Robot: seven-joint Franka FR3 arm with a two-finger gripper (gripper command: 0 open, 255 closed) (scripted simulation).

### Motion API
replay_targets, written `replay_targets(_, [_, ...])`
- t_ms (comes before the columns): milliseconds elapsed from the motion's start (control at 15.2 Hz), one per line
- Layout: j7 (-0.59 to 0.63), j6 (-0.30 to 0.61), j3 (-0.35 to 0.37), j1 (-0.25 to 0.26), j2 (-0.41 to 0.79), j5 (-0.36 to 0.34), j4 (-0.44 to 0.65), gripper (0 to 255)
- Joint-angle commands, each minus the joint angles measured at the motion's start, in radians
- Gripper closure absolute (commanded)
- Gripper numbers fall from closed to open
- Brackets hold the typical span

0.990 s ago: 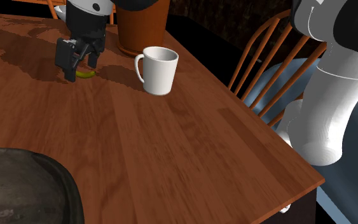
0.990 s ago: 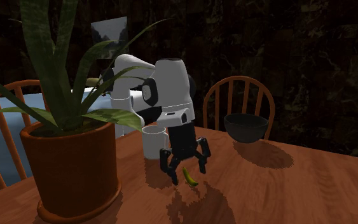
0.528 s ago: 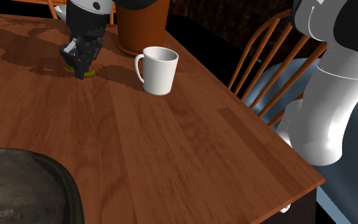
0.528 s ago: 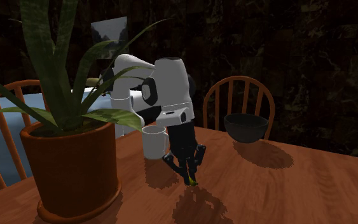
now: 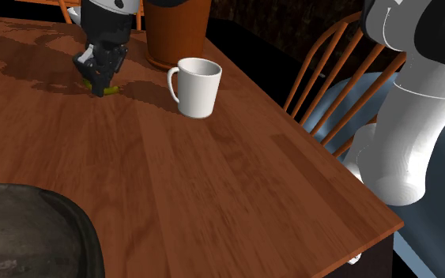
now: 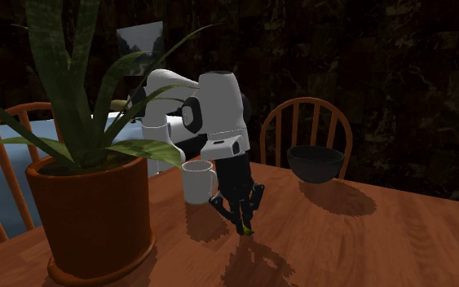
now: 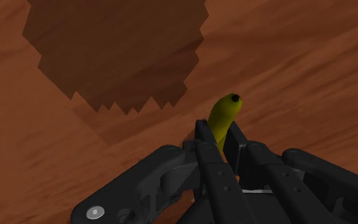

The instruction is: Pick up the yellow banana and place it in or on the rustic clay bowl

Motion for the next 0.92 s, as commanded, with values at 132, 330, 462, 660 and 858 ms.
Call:
replay_targets(132, [0.001, -0.05, 0.001, 0.002, 0.001, 0.0, 0.05, 255])
replay_targets(330, [0.002, -0.092, 0.002, 0.004, 0.004, -0.001, 0.094, 255])
replay_targets(462, [0.003, -0.12, 0.003, 0.006, 0.007, -0.002, 0.126, 255])
replay_targets(660, [0.005, -0.164, 0.003, 0.009, 0.015, -0.005, 0.177, 255])
replay_targets(858, [0.008, -0.209, 0.004, 0.014, 0.026, -0.009, 0.232, 255])
